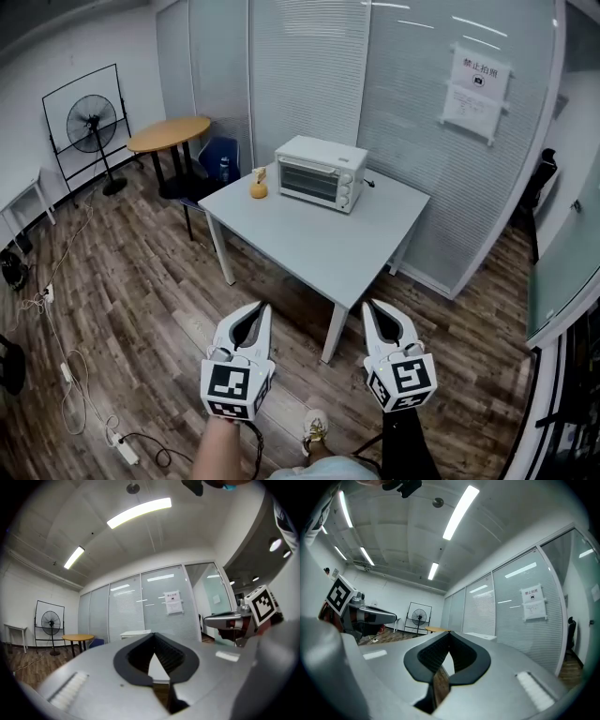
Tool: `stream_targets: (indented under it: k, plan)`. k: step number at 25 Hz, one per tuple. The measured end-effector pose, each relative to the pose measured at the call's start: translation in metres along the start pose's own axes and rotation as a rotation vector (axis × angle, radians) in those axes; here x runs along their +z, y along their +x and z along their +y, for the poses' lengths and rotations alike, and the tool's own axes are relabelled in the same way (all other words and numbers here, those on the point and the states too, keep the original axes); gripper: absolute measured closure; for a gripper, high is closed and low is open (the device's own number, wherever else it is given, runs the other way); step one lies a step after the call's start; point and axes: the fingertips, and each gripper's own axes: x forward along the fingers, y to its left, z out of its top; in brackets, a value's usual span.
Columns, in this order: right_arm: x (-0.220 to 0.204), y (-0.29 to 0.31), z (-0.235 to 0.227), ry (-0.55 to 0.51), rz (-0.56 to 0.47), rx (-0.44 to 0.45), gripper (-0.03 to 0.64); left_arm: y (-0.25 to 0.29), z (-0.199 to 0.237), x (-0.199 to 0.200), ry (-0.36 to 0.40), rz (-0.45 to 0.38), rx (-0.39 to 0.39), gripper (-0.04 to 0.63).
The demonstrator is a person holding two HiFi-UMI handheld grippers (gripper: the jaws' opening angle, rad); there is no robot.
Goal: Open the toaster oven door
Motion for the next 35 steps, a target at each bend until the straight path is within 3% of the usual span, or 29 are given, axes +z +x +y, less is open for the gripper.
stream_targets:
  k: [5, 12, 24, 35]
  plan:
    - [-0.002, 0.041, -0.021, -0.001, -0.013, 0.025, 0.614, 0.040, 0.014, 0.007, 0.067, -0.005, 0.030, 0.538]
    - [-0.003, 0.103, -0.058, 0.011, -0.031, 0.060, 0.614, 0.101, 0.031, 0.009, 0.077, 0.006, 0.047, 0.538]
    - [-0.019, 0.202, -0.107, 0.035, -0.056, 0.106, 0.614, 0.202, 0.060, -0.004, 0.067, 0.039, 0.073, 0.538]
    - [-0.031, 0.250, -0.122, 0.017, -0.055, 0.146, 0.614, 0.255, 0.077, -0.010, 0.041, 0.033, 0.075, 0.538]
